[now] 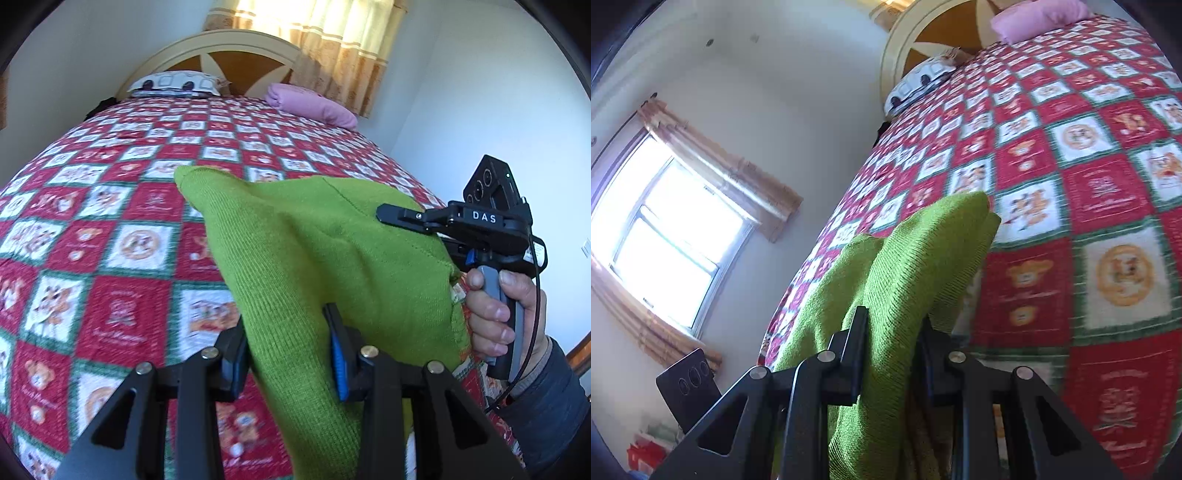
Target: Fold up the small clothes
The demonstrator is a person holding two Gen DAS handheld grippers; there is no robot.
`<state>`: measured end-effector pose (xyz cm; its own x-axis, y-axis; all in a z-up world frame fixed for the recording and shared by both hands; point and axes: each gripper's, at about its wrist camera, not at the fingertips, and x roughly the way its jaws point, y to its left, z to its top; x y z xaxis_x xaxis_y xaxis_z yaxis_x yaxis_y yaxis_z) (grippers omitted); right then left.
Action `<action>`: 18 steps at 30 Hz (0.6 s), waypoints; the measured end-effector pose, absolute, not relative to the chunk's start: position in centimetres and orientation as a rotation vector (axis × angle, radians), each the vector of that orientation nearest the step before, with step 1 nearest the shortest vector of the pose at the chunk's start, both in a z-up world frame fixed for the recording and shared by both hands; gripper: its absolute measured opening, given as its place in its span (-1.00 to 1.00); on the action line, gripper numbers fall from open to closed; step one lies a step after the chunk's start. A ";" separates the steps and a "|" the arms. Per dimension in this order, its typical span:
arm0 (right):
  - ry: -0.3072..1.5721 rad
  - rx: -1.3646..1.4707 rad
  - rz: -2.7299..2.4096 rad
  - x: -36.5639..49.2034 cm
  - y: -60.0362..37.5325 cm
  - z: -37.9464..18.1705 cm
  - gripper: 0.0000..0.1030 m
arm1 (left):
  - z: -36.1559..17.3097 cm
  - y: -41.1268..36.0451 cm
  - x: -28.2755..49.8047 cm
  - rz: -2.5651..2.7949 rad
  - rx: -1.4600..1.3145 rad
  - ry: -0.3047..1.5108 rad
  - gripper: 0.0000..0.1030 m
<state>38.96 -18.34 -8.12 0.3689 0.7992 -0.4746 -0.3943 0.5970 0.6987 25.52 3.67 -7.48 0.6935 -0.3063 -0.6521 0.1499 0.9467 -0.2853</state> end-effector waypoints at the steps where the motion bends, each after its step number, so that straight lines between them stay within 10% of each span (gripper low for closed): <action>1: 0.898 0.520 0.821 38.8 -17.7 -8.1 -0.52 | -7.4 4.2 25.2 -0.248 -0.222 0.761 -0.27; 18: 0.957 0.435 1.001 36.0 -4.7 -8.3 -0.52 | -7.5 13.8 18.9 -0.089 -0.284 0.709 -0.27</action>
